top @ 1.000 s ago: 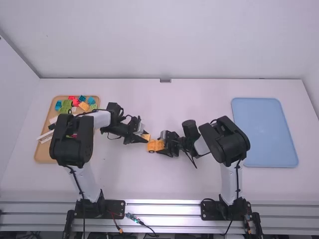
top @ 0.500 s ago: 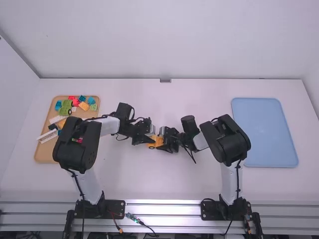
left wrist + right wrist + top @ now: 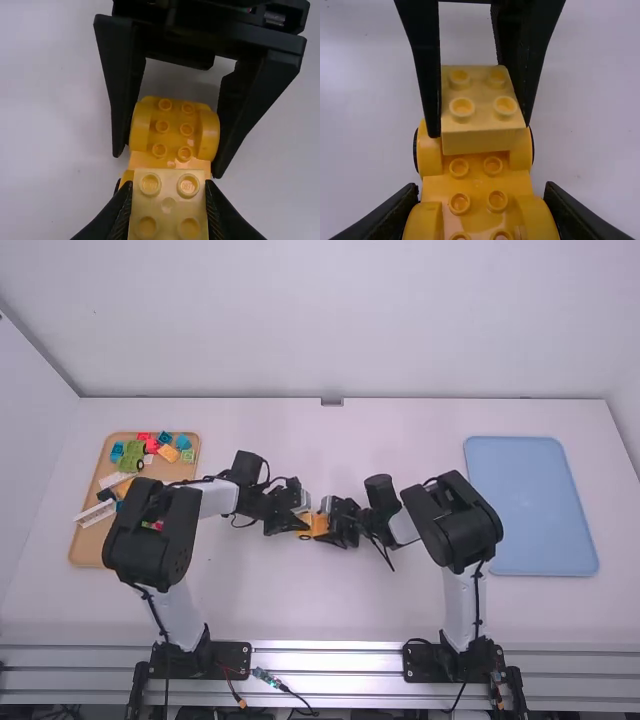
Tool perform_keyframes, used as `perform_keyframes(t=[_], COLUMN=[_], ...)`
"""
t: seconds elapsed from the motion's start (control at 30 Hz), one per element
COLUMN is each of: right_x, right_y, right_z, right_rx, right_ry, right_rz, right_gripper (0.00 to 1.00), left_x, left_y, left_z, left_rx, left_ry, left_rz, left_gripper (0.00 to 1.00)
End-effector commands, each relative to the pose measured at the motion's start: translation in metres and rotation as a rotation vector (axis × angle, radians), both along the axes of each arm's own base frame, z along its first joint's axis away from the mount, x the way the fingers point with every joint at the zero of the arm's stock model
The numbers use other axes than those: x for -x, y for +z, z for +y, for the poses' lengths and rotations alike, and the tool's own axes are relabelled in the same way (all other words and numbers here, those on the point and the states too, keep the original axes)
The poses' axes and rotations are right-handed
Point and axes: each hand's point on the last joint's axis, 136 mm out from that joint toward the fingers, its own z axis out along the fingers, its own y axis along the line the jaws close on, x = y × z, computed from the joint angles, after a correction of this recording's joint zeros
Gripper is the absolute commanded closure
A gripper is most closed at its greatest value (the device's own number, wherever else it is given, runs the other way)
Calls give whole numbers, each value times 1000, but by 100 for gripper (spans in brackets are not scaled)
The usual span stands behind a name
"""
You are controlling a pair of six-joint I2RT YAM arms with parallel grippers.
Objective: Assemble lego blocks to make yellow taxi
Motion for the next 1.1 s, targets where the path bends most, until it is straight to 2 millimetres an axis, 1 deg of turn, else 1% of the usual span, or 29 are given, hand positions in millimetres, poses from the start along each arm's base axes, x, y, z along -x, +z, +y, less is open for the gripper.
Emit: perform_keyframes(t=[0.0, 0.07, 0.2, 0.3, 0.47, 0.6, 0.8, 0.9, 1.07], right_x=[9, 12, 11, 10, 7, 4, 5, 4, 2], right_y=[-6, -6, -6, -4, -5, -5, -8, -11, -11], right_z=[-1, 0, -2, -5, -5, -4, -6, -8, -8], right_rx=[-18, -32, -74, -92, -86, -80, -69, -53, -53], right_ry=[26, 42, 46, 50, 33, 27, 17, -1, -1], right_rz=[37, 40, 54, 60, 72, 72, 65, 65, 69], right_gripper=[51, 51, 50, 50, 51, 52, 52, 52, 52], left_x=[0, -1, -1, 2, 6, -2, -2, -4, -5], left_y=[9, 9, 10, 9, 8, -1, -1, -1, -2], left_z=[-2, -2, -3, -9, -16, -13, -12, -8, -7], left_rx=[13, 13, 14, 15, 6, -68, -67, -68, -76], left_ry=[-1, -1, -4, -21, -43, 33, 24, 37, 47], left_rz=[-12, -16, -16, -24, -30, -5, -15, -11, -5], left_gripper=[98, 98, 98, 98, 98, 98, 98, 98, 98])
